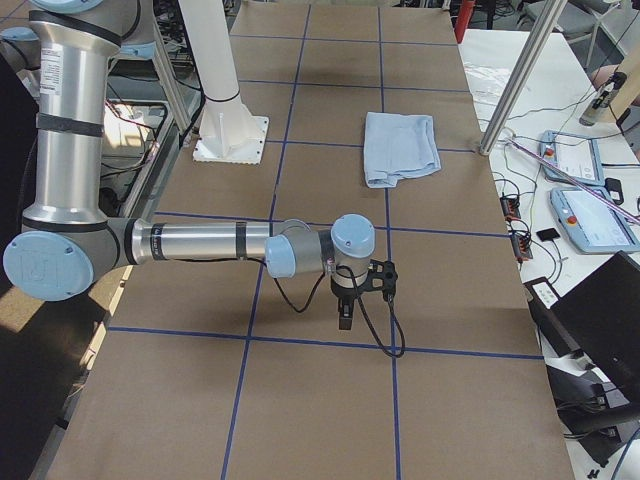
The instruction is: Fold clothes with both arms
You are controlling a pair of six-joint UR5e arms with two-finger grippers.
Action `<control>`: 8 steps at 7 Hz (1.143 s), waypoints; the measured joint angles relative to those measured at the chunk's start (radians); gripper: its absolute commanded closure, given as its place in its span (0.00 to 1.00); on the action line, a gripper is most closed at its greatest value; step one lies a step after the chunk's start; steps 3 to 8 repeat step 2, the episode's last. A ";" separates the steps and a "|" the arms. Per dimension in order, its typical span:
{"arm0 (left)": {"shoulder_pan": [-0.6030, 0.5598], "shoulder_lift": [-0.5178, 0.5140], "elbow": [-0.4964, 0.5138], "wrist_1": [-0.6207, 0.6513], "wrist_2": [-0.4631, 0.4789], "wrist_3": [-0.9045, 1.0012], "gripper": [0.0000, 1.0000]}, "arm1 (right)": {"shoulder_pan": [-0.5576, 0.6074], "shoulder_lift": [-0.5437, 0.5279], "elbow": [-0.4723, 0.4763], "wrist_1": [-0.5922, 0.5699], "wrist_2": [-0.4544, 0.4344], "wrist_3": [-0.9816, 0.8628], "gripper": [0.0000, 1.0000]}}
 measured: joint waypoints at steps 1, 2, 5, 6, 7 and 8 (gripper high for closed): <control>0.000 0.000 0.001 -0.001 0.000 0.000 0.00 | 0.001 0.000 0.000 0.000 0.002 0.000 0.00; 0.000 0.000 0.002 -0.002 0.000 0.000 0.00 | 0.001 0.002 0.000 0.000 0.004 -0.001 0.00; 0.000 0.000 0.002 -0.002 0.000 0.000 0.00 | 0.001 0.002 0.000 0.000 0.004 -0.001 0.00; 0.000 0.000 0.002 -0.002 0.000 0.000 0.00 | 0.001 0.002 0.000 0.000 0.004 -0.001 0.00; 0.000 0.000 0.002 -0.002 0.000 0.000 0.00 | 0.001 0.002 0.000 0.000 0.004 -0.001 0.00; 0.000 0.000 0.002 -0.002 0.000 0.000 0.00 | 0.001 0.002 0.000 0.000 0.004 -0.001 0.00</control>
